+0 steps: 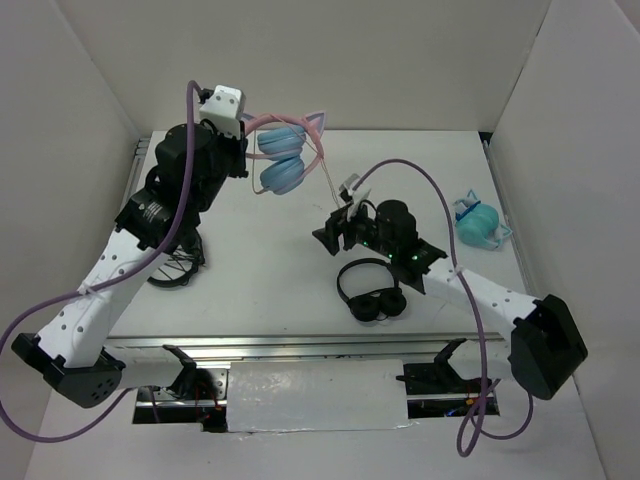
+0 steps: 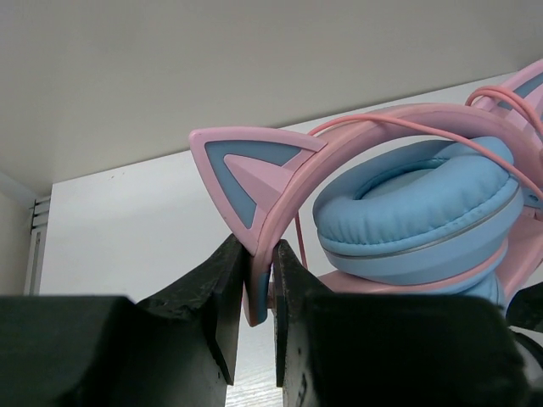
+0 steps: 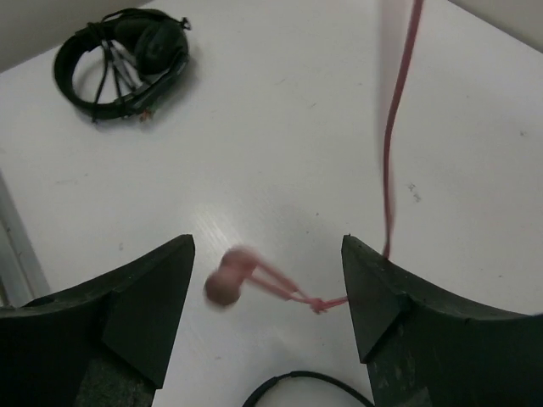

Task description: Wrap the headphones

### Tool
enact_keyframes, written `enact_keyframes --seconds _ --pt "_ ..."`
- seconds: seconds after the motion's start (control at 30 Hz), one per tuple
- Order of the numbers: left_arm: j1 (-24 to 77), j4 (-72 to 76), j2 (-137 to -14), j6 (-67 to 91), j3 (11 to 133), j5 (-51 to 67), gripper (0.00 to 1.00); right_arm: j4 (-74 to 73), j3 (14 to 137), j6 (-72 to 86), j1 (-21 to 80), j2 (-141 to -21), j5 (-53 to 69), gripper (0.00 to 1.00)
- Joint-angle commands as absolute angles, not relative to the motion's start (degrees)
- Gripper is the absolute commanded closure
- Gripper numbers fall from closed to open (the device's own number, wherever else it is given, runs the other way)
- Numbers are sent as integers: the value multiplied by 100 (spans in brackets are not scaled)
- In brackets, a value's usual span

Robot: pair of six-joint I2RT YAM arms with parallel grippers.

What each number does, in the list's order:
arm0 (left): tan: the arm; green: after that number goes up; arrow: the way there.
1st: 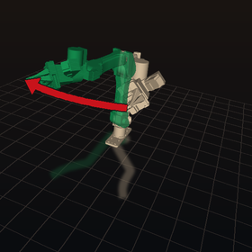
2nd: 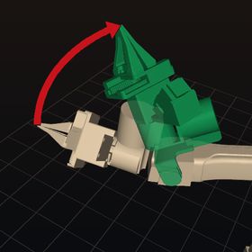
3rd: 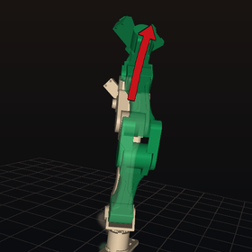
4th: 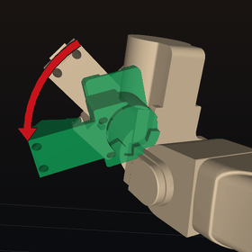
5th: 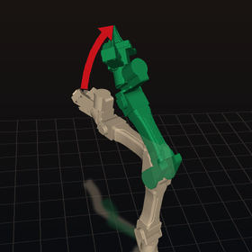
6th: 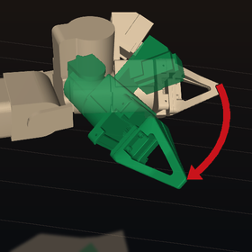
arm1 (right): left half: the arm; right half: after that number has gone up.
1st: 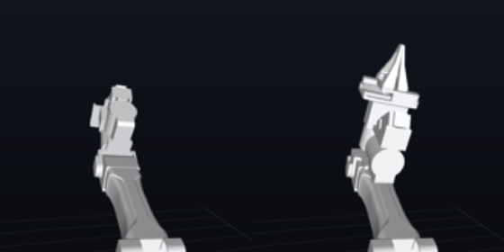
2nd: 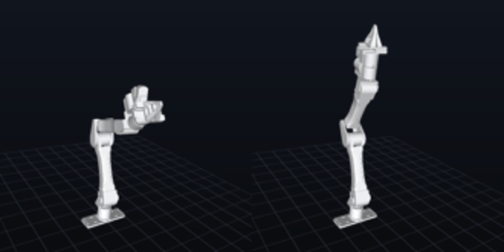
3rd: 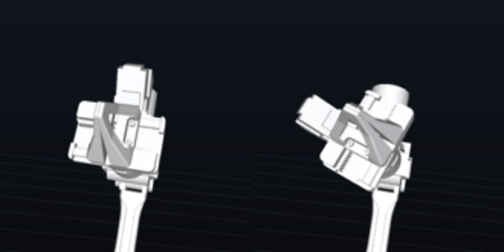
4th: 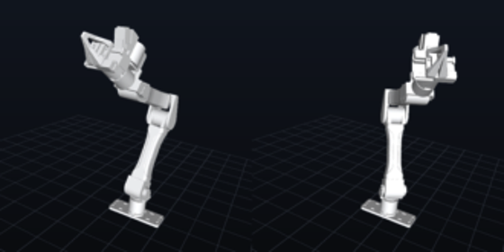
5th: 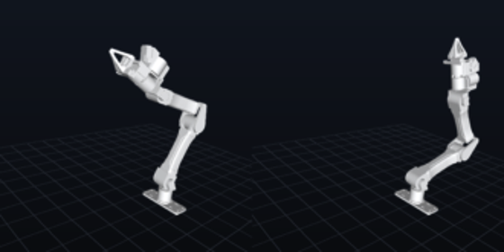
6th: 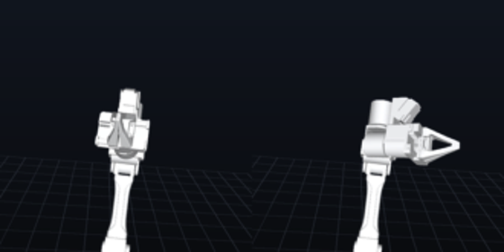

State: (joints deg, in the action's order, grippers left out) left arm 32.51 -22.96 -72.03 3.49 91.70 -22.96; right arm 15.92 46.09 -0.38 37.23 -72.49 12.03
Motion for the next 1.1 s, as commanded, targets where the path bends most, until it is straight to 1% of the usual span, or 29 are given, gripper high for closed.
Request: enact_keyframes --seconds 0.0,0.03,0.17,0.2,0.23,0.33,0.47,0.63,0.73,0.83,0.93,1.07 --pt "3243 -1828 -6891 606 9527 -2171 100 2443 4141 -571 3762 -6489 1835 20" --pt "3234 -1837 -6847 641 9501 -2162 100 2409 3992 -693 3788 -6365 2141 19" --pt "3234 -1811 -6680 721 9422 -2048 100 1952 3824 -826 3902 -5898 2750 18" --pt "3234 -1819 -6610 729 9387 -2030 100 1838 3736 -826 3937 -5741 2821 4" --pt "3226 -1793 -6583 729 9369 -2039 100 1767 3683 -835 3998 -5661 2969 0" --pt "3234 -1784 -6513 729 9387 -2039 100 1740 3516 -809 4060 -5371 2988 0" --pt "3234 -1819 -6530 694 9474 -1987 100 1714 3437 -870 4104 -5107 2690 0" --pt "3234 -1828 -6522 659 9580 -1907 100 1925 3472 -1002 4096 -5097 1996 0" --pt "3234 -1854 -6513 642 9676 -1855 100 2021 3568 -1037 4017 -5343 1916 0" --pt "3234 -1872 -6513 633 9738 -1828 100 2258 3647 -958 3876 -5642 2092 0" --pt "3243 -1925 -6513 642 9800 -1688 100 2871 3639 -809 3745 -6132 2179 0" --pt "3234 -1872 -6469 659 9756 -1293 100 3391 3779 -572 3490 -6896 2732 0"
